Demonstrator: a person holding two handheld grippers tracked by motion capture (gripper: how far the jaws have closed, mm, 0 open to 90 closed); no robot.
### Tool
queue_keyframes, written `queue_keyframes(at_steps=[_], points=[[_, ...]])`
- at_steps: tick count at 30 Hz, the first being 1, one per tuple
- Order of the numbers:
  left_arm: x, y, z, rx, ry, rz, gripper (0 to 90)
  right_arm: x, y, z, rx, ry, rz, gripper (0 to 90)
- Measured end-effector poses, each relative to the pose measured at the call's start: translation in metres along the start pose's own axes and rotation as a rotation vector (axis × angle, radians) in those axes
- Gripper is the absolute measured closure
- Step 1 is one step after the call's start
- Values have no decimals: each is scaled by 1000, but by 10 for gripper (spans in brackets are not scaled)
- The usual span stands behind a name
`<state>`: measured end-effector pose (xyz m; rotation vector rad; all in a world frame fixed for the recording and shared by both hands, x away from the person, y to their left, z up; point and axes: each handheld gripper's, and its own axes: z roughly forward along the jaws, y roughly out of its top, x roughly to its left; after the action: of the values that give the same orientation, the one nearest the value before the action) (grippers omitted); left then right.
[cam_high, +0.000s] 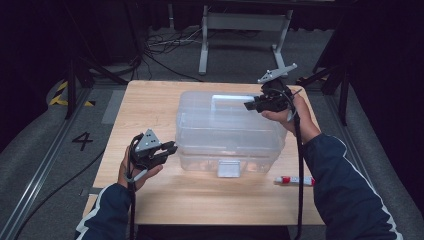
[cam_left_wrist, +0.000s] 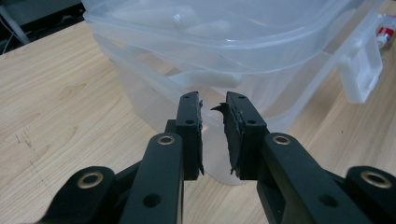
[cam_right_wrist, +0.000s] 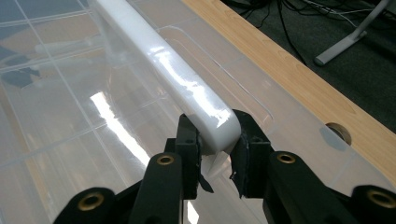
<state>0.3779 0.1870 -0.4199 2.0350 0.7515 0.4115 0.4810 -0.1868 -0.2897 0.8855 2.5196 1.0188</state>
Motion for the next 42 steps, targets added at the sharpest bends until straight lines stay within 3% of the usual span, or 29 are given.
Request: queue_keyframes(at_steps=[6,13,22,26,28,32,35,40,42], points=[[2,4,2,-27,13,-20,765,-1,4,0,27,0,-1,747],[-3,10,8,-22,14,-1,772,-4,7,0,33,0,13,746],[-3,12,7,-36,18,-8,792,-3,7,0,30,-7,1,737],[-2,11,6,-33,31,-7,795,0,7,-5,20,-49,-28,646],[-1,11,6,-30,41,-6,795,0,4,-10,7,-59,-36,608],[0,11,5,-25,49,0,796,2,-4,-31,-70,-110,-124,575],[1,11,6,-18,56,5,796,-2,-12,-45,-103,-136,-115,555],[2,12,6,-20,65,3,797,-8,-36,-69,-138,-176,-143,516],[3,13,7,-20,68,4,797,-11,-54,-83,-152,-218,-174,488]])
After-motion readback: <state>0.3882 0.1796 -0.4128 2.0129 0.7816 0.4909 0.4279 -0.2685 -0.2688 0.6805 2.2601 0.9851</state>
